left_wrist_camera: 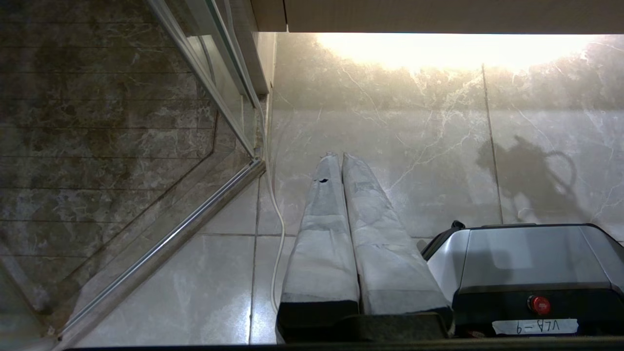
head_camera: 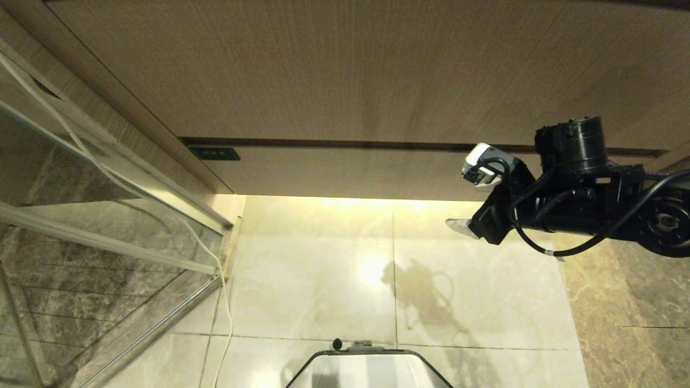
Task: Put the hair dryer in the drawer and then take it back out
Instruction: Pull open the drawer
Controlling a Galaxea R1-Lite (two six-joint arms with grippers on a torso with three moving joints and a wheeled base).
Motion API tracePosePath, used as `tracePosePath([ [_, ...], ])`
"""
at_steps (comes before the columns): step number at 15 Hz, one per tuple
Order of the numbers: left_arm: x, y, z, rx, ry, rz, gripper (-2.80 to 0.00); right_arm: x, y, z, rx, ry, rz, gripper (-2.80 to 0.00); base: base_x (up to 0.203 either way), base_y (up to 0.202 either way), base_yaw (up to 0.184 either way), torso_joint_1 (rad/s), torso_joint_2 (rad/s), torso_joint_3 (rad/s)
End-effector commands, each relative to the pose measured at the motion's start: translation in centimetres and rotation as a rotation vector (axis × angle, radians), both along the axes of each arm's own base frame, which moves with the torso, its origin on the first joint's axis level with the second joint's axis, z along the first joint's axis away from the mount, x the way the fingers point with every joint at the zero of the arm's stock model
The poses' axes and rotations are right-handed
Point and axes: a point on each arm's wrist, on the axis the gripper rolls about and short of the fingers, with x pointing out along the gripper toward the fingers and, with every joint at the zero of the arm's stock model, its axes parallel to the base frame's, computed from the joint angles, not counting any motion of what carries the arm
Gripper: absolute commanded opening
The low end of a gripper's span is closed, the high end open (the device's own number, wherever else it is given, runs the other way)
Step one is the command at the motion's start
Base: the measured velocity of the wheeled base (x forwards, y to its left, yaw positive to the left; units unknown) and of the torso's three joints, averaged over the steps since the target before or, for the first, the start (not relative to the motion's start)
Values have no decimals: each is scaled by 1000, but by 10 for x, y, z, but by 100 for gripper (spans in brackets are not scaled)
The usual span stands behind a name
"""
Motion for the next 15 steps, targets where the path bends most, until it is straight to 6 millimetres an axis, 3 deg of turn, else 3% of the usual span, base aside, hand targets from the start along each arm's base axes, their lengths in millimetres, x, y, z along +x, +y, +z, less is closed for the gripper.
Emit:
tracePosePath([
  [1, 0, 0, 0, 0, 1, 0, -280, -1, 0, 1, -1, -5, 2, 0, 0, 0, 0, 0, 0, 0],
  [3, 0, 0, 0, 0, 1, 0, -280, 1, -4, -1, -18, -38, 33, 0, 0, 0, 0, 0, 0, 0],
  [6, 0, 0, 0, 0, 1, 0, -280, 1, -24, -14, -322, -461, 252, 0, 0, 0, 0, 0, 0, 0],
  [7, 0, 0, 0, 0, 1, 0, -280, 1, -31, -17, -373, -529, 289, 0, 0, 0, 0, 0, 0, 0],
  [12, 0, 0, 0, 0, 1, 0, -280, 1, -32, -17, -377, -536, 294, 0, 0, 0, 0, 0, 0, 0],
  [15, 0, 0, 0, 0, 1, 0, -280, 28, -43, -28, -423, -587, 278, 0, 0, 0, 0, 0, 0, 0],
])
